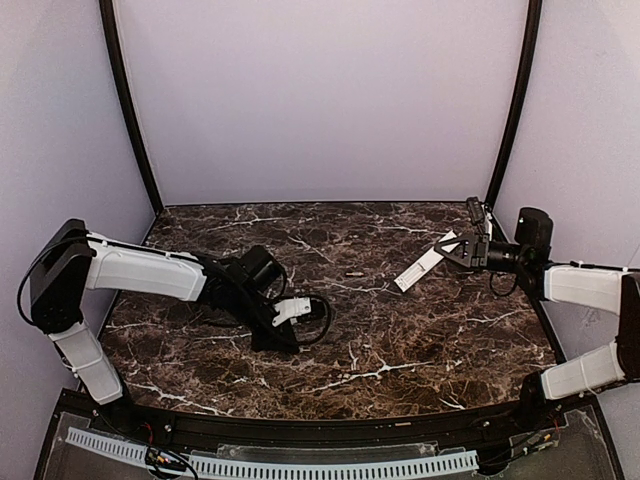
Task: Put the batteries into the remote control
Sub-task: Place the battery at the center of the board.
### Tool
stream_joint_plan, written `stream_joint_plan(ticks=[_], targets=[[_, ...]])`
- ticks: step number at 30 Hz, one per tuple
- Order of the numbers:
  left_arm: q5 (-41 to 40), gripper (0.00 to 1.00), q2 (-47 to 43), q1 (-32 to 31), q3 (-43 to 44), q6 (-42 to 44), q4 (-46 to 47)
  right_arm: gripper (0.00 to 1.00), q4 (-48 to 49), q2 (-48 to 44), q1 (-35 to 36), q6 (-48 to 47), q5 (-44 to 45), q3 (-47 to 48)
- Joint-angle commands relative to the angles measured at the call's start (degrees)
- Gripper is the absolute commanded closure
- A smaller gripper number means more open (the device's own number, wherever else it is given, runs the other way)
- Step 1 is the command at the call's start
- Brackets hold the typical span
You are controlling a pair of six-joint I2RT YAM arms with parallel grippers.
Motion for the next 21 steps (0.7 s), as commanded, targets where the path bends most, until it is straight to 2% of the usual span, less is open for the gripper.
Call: stream_joint_plan(ticks=[1,9,17,21], targets=[[-1.32,1.00,-0.47,-1.16,-3.94,-3.99,4.11,1.00,2.95,0.66,-0.31,0.57,-0.89,-1.08],[-3.80,0.97,2.75,-1.65,-6.54,-3.23,4.22,1.00,4.75,1.41,-0.32,1.91,-1.04,-1.58],[-7.03,0.81,3.96,-1.70,-5.89,-0.59,0.52,1.00,6.06,1.78,-0.24,2.05,-0.75,-3.00],[-9.61,0.74,5.87,-2.06,-2.16,0.39,-4.10,1.00,5.69,2.42,-0.23,1.52,-0.80,-3.19]])
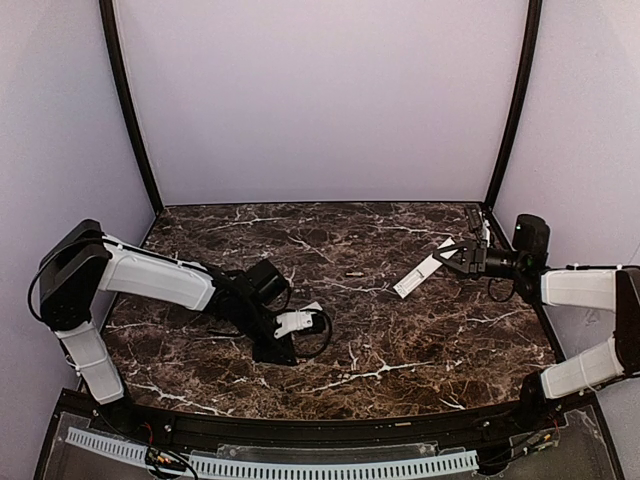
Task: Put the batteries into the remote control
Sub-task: Place the battery at the center of the board, then pick up the battery from the center of the board.
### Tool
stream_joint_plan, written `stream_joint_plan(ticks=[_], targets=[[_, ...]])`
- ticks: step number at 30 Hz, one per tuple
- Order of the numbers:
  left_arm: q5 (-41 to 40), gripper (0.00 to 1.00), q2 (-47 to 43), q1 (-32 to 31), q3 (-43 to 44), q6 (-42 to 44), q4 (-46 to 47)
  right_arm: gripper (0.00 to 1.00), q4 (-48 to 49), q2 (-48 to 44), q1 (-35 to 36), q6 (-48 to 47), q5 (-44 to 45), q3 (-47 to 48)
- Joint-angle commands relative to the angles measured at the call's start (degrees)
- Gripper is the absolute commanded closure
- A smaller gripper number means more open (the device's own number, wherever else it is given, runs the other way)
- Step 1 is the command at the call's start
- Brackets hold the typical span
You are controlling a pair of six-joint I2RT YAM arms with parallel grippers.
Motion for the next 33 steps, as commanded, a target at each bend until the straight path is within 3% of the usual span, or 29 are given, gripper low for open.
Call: stream_joint_plan(ticks=[1,6,13,20,25,31,33], targets=[[-5.51,0.72,3.18,-0.61,3.21,2.05,-8.65,1.00,2.24,0.88,-0.25,-0.64,-0.26,-0.65],[-8.53,0.67,4.71,-2.17,7.25,3.07,-13.48,1.00,0.35,1.32,-0.28,-2.25,0.76,-0.71],[-11.29,0.69,7.27,-4.70,12.45,3.62,-18.96,1.00,-0.28,1.64,-0.27,-3.44,1.01,-0.84],[-15.34,0.74,10.33,-7.03,16.76,4.22,-23.31,1.00,-0.66,2.11,-0.26,-3.83,1.15,-0.95],[-16.49,0.88,11.13,-7.84,17.88,4.52,-24.61,1.00,-1.56,1.94,-0.25,-4.46,1.40,-0.74],[-15.34,0.77,11.42,-8.05,18.54,3.83,-23.81,1.00,-1.90,2.03,-0.25,-4.56,1.29,-0.55],[-14.80,0.79,11.52,-8.20,18.69,3.82,-23.74,1.00,-2.00,1.97,-0.27,-4.68,1.33,-0.60]])
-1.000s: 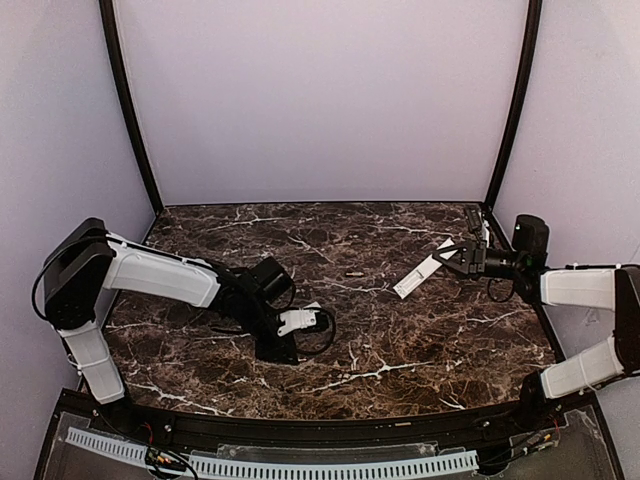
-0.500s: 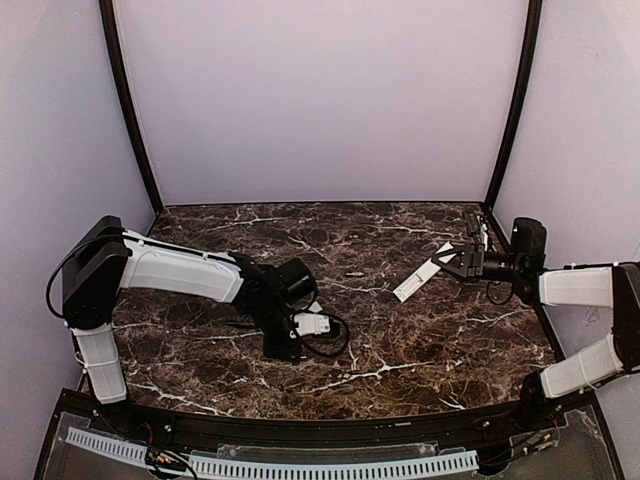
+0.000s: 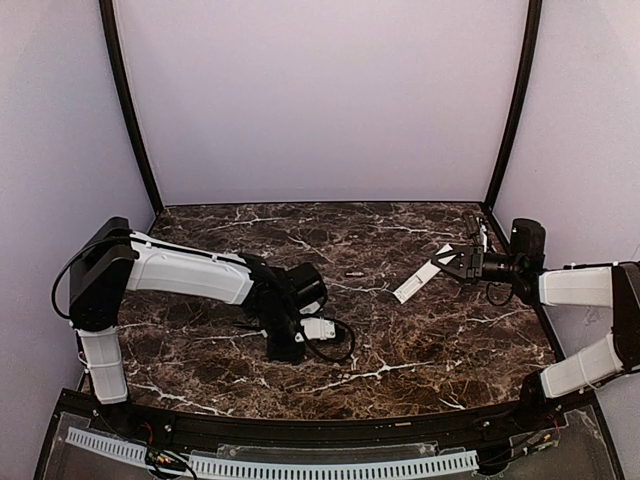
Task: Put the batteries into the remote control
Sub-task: Pick up the battery from the center of the board.
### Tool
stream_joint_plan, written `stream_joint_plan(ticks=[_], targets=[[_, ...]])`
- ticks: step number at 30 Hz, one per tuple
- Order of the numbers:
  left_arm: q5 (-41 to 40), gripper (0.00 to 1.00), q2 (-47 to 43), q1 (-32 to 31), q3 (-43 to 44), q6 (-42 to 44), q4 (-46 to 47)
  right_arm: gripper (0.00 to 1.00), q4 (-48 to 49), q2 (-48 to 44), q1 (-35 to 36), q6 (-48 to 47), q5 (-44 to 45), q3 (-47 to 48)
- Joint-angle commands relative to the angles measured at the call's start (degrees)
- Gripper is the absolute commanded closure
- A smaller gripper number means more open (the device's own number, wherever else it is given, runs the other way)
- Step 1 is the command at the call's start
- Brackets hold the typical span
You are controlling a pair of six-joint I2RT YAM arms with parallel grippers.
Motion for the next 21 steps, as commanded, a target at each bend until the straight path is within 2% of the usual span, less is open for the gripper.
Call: stream_joint_plan(ticks=[1,4,9,12,15,21], targets=[[0.56,0.81,1.68,-0.62,0.03,0.07,-2.89,1.00,0.20,0.17,-0.32,-0.92,0.06,-0.06],[1.74,0.92,0.79,-0.67,-0.67,0.17,-0.91,1.00,-0.07,0.21,-0.25,-1.05,0.12,0.05],[6.75,0.99,-6.34,-0.73,-5.85,1.58,7.76,1.00,-0.03,0.42,-0.25,-1.14,0.01,-0.01],[10.19,1.00,-11.43,-0.73,-10.95,2.12,16.37,1.00,0.46,0.32,-0.25,-0.78,-0.24,-0.02],[11.47,1.00,-15.15,-0.99,-12.42,2.43,19.59,1.00,0.88,0.39,-0.12,-0.34,-0.21,0.05],[7.70,1.00,-19.79,-4.41,-14.71,4.78,24.57,1.00,1.68,1.12,0.96,0.82,-0.98,0.90]])
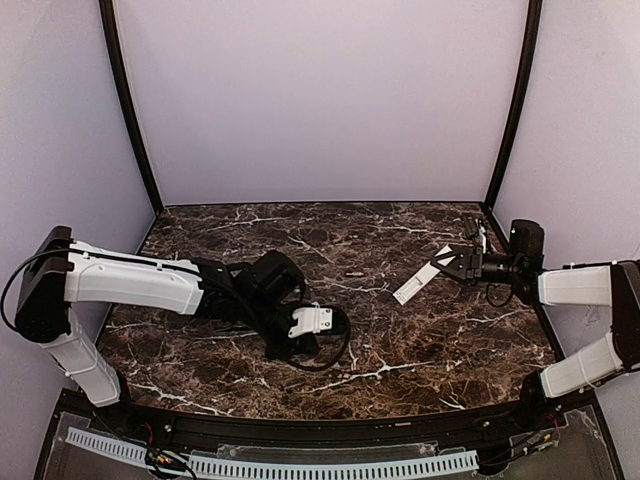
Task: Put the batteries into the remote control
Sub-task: Pick up the battery from the center of the board, then load the battery into the battery compartment.
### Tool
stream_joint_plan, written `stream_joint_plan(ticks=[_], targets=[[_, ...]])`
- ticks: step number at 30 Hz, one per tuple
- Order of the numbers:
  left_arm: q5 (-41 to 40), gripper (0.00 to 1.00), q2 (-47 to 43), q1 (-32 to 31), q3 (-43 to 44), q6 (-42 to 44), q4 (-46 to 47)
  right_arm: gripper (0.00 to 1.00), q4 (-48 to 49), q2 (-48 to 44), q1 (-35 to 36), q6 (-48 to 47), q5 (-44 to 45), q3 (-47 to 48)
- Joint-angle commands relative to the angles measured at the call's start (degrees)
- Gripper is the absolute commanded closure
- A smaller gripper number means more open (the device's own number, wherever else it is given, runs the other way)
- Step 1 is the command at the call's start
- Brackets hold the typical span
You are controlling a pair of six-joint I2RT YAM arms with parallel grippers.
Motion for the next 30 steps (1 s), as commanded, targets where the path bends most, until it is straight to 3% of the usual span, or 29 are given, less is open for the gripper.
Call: stream_joint_plan(ticks=[1,12,30], targets=[[-2.09,1.00,-4.42,-3.31,-2.22,3.19,6.44,1.00,2.36,0.75,1.26,0.62,-1.03,1.08],[-9.58,1.00,-15.40,-9.15,-9.71,6.95,18.96,1.00,-2.62,-0.11,7.18,-1.17,0.56,6.61],[-14.50,1.00,-29.17,-13.76,-17.16,5.34,24.61,1.00,-5.06,-1.63,18.90,-0.07,8.07,12.12]])
